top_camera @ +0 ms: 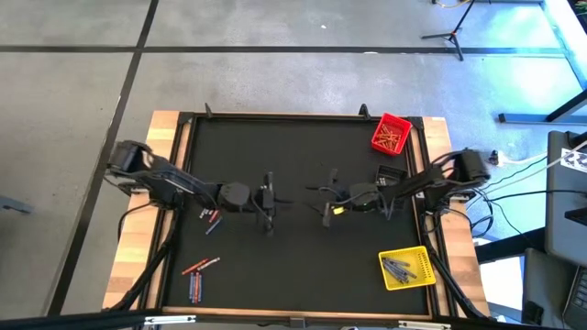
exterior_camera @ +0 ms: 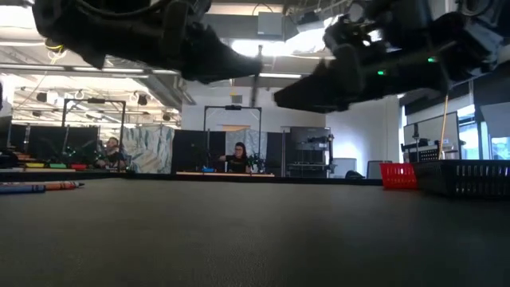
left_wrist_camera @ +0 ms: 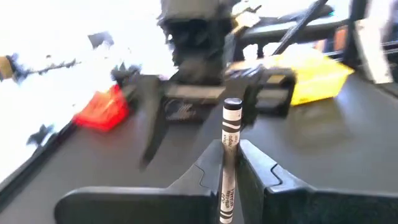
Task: Sort crayons
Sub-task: Put the black crayon into the black bin
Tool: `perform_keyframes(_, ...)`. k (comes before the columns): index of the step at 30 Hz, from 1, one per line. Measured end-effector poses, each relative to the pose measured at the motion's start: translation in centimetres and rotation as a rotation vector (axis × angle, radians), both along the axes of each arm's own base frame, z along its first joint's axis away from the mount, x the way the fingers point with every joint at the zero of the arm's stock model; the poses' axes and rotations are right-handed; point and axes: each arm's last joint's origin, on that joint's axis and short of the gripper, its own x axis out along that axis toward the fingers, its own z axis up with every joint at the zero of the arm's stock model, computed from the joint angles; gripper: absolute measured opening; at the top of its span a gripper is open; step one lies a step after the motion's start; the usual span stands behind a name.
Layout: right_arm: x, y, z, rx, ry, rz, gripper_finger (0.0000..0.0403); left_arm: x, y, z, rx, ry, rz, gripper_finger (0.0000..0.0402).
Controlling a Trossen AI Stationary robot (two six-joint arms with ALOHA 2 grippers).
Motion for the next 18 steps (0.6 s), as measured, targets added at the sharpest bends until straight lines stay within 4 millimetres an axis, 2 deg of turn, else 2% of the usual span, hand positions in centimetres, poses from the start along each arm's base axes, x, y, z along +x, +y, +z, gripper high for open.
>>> perform_keyframes(2,0.8,0.2,-0.4,-0.015,0.004,0.013,0.0237,0.6,-0.3,-0.4,0.048,-0.077,-0.066,0.0016)
perform_keyframes(5,1.7,0.4,-0.7,-0.007,-0.008,0.046,0.0237,1.0,-0.4,-0.8,0.077,-0.142,-0.077,0.0016)
perform_keyframes(11,2.2,0.5,-0.7,-0.003,-0.003,0.070,0.0236,1.2,-0.1,-1.7,0.086,-0.098,-0.049,0.0016)
perform_keyframes(18,2.1,0.4,-0.8,-0.018,0.027,0.048,0.0236,1.1,-0.6,-1.2,0.089,-0.122,-0.048,0.0017)
